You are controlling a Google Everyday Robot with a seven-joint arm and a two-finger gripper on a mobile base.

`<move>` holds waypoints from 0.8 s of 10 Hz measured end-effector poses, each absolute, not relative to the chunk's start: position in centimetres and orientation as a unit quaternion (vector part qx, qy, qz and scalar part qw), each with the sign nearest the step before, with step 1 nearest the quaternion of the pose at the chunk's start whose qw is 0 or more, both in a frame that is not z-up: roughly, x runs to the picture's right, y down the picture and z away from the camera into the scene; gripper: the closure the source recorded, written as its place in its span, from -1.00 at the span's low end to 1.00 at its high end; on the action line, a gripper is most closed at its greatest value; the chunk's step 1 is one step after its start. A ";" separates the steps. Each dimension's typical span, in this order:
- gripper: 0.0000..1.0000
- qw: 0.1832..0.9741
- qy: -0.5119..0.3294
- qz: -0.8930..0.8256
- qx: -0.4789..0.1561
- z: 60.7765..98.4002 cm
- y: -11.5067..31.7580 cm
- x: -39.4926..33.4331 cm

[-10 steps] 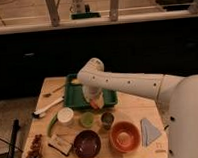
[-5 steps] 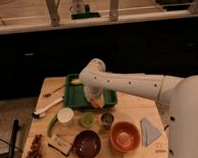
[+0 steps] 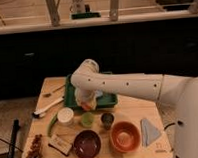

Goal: Place apple in plastic cup

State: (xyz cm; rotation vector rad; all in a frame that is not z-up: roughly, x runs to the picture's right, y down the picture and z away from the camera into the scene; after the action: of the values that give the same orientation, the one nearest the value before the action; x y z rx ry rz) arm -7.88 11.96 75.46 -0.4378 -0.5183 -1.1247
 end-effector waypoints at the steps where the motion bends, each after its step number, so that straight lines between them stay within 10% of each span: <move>1: 1.00 0.779 -0.261 -0.534 -0.199 74.7 12.6 -8.7; 8: 0.87 0.750 -0.301 -0.546 -0.220 72.9 15.6 -10.1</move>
State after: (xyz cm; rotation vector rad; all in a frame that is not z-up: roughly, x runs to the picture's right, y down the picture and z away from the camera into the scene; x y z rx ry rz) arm -10.11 15.62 72.90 -0.4802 -0.6585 -1.1929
